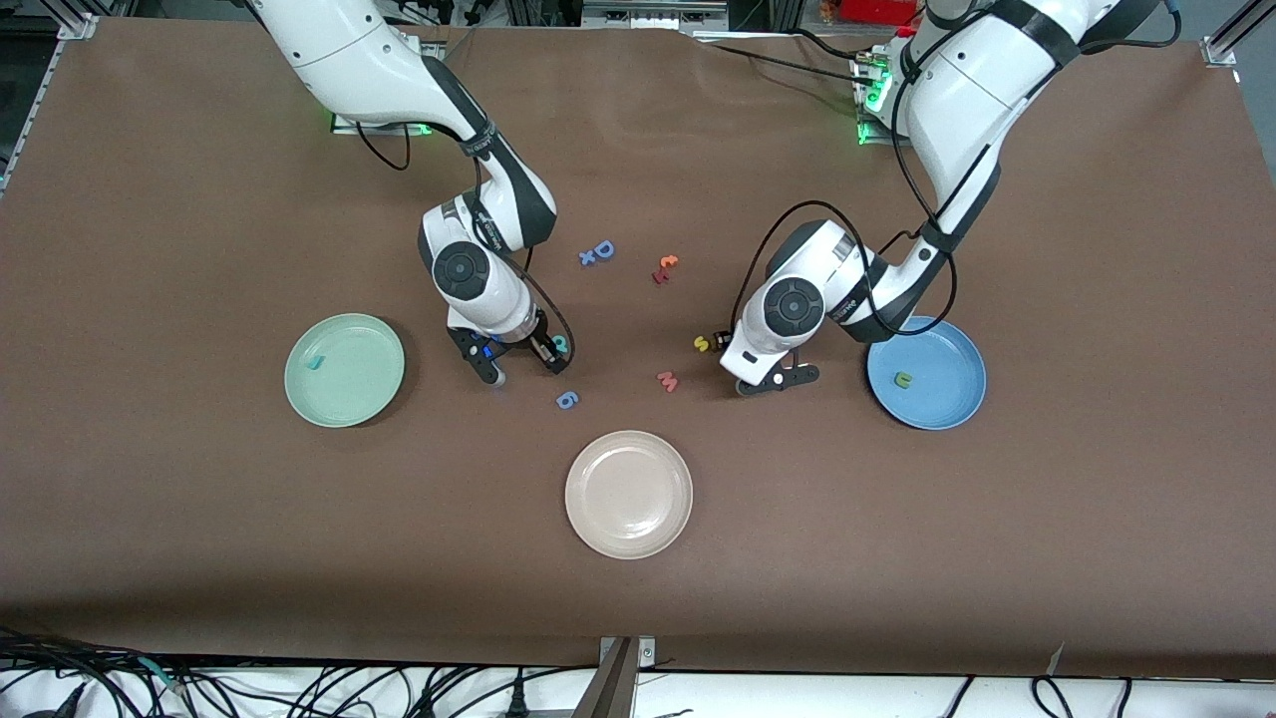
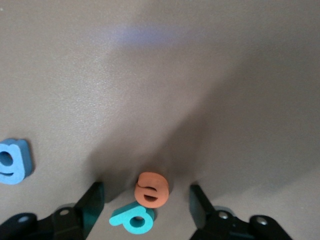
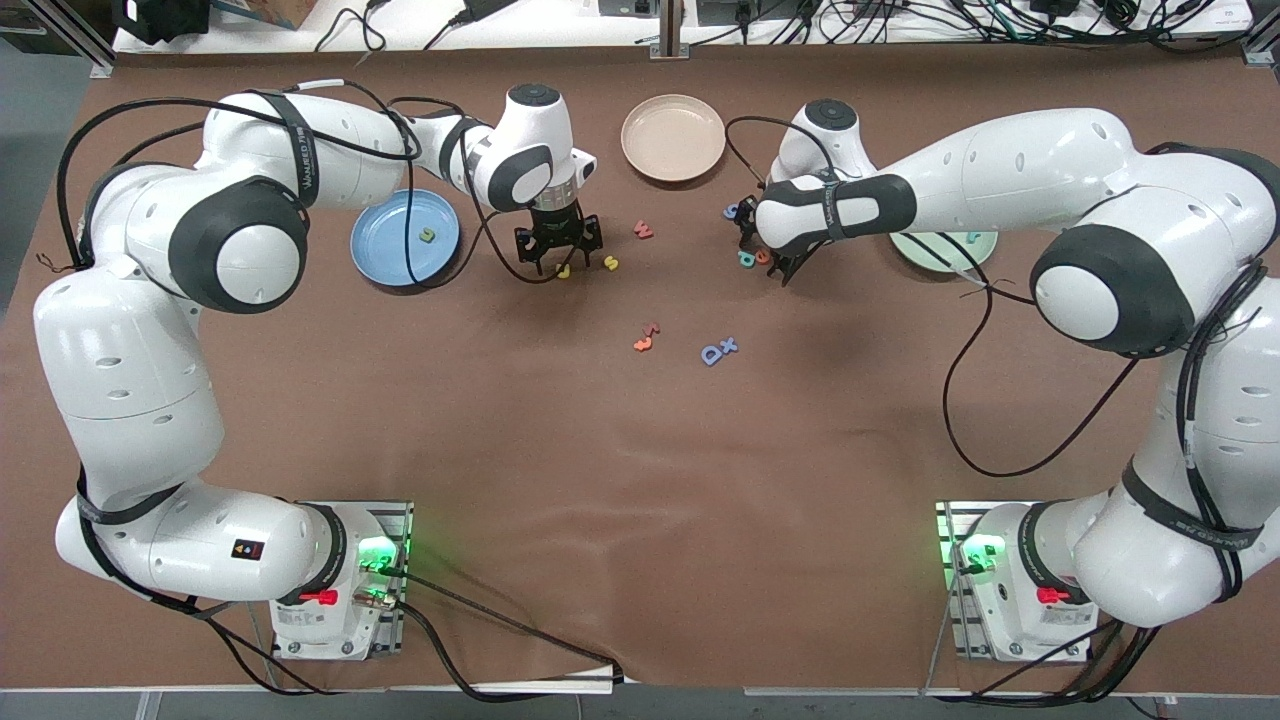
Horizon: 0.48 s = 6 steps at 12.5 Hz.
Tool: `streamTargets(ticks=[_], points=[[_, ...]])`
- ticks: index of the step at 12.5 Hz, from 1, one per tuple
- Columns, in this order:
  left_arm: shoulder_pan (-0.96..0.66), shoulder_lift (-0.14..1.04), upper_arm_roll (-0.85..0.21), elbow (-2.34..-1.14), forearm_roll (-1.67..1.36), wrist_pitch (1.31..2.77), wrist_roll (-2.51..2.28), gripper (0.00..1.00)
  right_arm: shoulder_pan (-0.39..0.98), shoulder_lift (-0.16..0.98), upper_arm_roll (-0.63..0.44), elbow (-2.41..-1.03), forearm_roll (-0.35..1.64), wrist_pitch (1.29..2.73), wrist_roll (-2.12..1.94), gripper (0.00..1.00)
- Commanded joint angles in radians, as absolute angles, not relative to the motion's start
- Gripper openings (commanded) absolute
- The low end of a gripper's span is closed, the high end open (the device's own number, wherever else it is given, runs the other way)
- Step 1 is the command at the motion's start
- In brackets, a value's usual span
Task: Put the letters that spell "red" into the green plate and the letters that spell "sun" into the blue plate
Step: 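Grasp the orange a with the right gripper while the left gripper grasps yellow u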
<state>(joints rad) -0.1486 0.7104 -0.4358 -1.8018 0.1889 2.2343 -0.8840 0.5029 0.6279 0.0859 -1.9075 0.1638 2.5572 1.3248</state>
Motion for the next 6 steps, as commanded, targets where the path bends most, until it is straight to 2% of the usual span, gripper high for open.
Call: streamTargets(ticks=[1,2,4,6], points=[[-0.155,0.706,-0.431,-1.801,0.201,2.237,-0.879,0.38,0.514,0.647,0.077,-1.902,0.176,2.566,1.312,0.52],[-0.155,0.706,-0.431,-1.801,0.201,2.237,-0.885,0.32,0.511,0.647,0.074,-1.902,0.169,2.563,1.304,0.53],[-0.155,0.706,-0.431,-1.802,0.201,2.237,-0.885,0.26,0.506,0.647,0.066,-1.905,0.169,2.562,1.263,0.53],[-0.153,0.704,-0.433,-1.802,0.198,2.235,-0.894,0.13,0.508,0.647,0.064,-1.907,0.169,2.562,1.262,0.46]])
